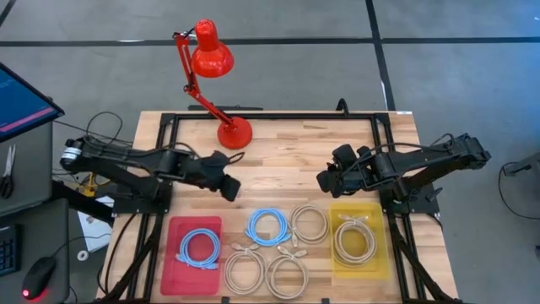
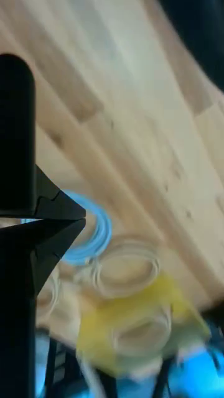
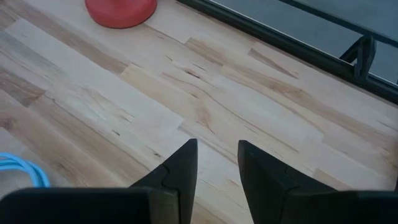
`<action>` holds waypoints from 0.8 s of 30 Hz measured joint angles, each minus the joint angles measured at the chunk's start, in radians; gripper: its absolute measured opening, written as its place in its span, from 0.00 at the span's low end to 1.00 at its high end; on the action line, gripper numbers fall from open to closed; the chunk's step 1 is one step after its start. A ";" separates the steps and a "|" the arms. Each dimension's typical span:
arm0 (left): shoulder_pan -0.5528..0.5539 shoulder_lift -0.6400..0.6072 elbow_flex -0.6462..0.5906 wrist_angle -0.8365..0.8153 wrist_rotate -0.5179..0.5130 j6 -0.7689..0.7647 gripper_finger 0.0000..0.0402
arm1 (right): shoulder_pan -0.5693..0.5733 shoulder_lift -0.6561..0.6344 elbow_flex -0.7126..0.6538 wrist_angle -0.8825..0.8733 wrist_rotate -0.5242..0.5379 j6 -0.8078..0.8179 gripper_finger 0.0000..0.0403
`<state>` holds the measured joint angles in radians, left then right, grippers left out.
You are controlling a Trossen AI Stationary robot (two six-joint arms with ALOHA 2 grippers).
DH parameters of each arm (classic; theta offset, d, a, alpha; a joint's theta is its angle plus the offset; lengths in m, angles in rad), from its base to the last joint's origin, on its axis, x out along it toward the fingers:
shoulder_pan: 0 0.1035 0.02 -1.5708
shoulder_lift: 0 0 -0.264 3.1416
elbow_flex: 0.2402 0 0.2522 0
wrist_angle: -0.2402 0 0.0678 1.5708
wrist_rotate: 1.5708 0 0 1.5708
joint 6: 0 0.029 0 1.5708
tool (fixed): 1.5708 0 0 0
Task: Pick & Place USB Port
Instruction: Put the blue charger cable into the red bin
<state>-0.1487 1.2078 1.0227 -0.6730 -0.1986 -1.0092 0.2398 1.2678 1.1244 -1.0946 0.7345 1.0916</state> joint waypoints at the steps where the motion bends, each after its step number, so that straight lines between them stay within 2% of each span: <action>1: 0.002 0.025 0.025 -0.016 -0.001 0.012 0.01 | 0.000 0.000 0.000 0.000 0.000 0.000 0.27; 7: 0.001 0.157 0.124 -0.021 0.031 0.081 0.01 | 0.000 0.000 0.000 -0.005 0.000 -0.002 0.27; 16: -0.003 0.279 0.148 -0.014 0.119 0.144 0.01 | -0.001 0.000 0.000 -0.049 0.003 -0.002 0.27; 24: -0.020 0.366 0.148 0.170 0.167 0.140 0.01 | -0.001 0.000 0.000 -0.096 0.007 -0.003 0.27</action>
<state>-0.1686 1.5734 1.1709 -0.5029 -0.0319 -0.8696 0.2390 1.2677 1.1245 -1.1905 0.7418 1.0889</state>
